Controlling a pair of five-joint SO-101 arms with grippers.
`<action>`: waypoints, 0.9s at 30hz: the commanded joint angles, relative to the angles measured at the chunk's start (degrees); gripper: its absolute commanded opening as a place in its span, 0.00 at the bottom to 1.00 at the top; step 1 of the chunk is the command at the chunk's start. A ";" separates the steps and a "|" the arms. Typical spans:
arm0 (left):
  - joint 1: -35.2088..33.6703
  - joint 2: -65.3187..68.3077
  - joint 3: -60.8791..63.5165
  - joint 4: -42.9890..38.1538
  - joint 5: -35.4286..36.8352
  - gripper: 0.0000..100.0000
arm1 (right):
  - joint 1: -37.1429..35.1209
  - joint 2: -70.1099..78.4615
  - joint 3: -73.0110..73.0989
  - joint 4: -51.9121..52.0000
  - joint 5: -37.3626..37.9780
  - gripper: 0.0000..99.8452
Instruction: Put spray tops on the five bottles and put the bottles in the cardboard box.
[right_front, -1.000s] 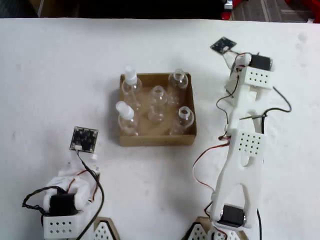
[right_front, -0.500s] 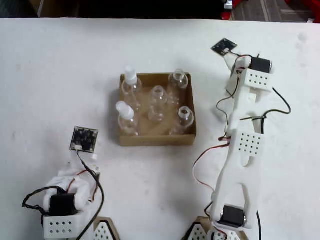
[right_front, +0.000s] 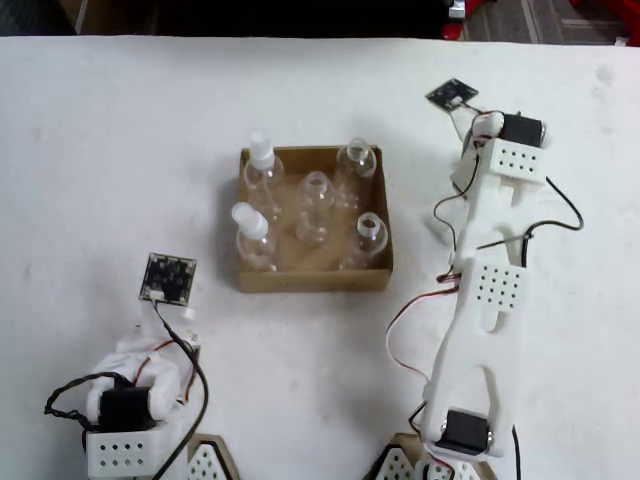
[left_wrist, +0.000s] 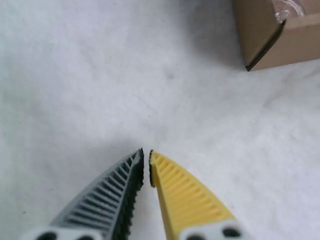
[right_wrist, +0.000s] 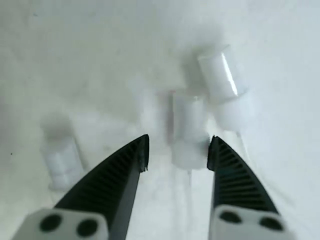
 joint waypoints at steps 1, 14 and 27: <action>0.75 -0.48 -0.09 -1.32 -0.35 0.03 | -1.01 0.48 -2.64 1.27 1.58 0.18; 0.75 -0.48 -0.09 -1.32 -0.35 0.03 | -4.62 1.19 -2.73 1.10 1.58 0.18; 0.75 -0.48 -0.09 -1.32 -0.35 0.03 | -3.56 1.10 -2.73 1.19 1.67 0.18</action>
